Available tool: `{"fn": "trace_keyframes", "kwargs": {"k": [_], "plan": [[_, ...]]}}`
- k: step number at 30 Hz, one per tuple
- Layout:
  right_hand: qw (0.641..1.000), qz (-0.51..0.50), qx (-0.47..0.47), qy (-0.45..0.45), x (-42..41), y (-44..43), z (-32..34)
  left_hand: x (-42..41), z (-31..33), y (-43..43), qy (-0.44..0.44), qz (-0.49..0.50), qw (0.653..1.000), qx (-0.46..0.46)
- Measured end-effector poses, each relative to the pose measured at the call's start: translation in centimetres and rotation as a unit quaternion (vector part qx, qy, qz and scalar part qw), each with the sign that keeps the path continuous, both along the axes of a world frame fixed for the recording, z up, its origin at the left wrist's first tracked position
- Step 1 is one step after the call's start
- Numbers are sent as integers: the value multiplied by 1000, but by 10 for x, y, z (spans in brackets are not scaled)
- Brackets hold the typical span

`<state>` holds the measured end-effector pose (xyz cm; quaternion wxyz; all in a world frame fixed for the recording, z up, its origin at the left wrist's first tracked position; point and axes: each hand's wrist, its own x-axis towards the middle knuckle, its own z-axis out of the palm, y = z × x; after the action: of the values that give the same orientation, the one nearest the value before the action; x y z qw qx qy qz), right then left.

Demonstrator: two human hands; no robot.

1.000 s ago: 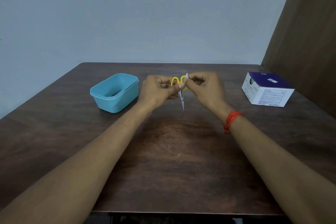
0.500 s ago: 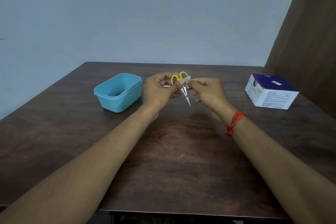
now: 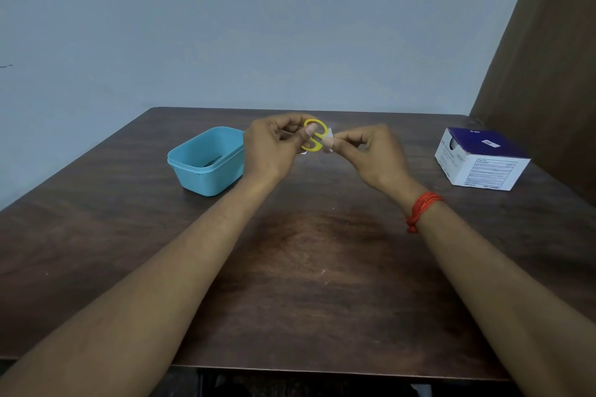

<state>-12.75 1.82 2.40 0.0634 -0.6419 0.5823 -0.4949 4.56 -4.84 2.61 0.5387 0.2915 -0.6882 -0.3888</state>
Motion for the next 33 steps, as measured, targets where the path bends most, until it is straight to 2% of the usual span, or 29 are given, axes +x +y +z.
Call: {"fn": "trace_keyframes", "kwargs": {"k": [7,11,14,19,22,28,33], "plan": [[996,30,75,42,-7,-3,-5,2,0,-3,-4,22,1000,-8],[997,25,43,56,-2,-4,-8,1,-2,-1,-44,21,998,-43],[999,29,15,39,-2,-3,-8,0,-1,1,-41,13,998,-41],[996,16,52,70,-4,-4,-6,5,2,-4,-12,39,999,-20],[994,12,71,80,-5,-5,-8,7,2,-5,-23,46,998,-24],[997,22,19,75,-5,-4,-10,0,0,2,-56,21,996,-59],[993,14,77,91,-7,-9,-13,7,1,-5,-33,48,997,-48]]}}
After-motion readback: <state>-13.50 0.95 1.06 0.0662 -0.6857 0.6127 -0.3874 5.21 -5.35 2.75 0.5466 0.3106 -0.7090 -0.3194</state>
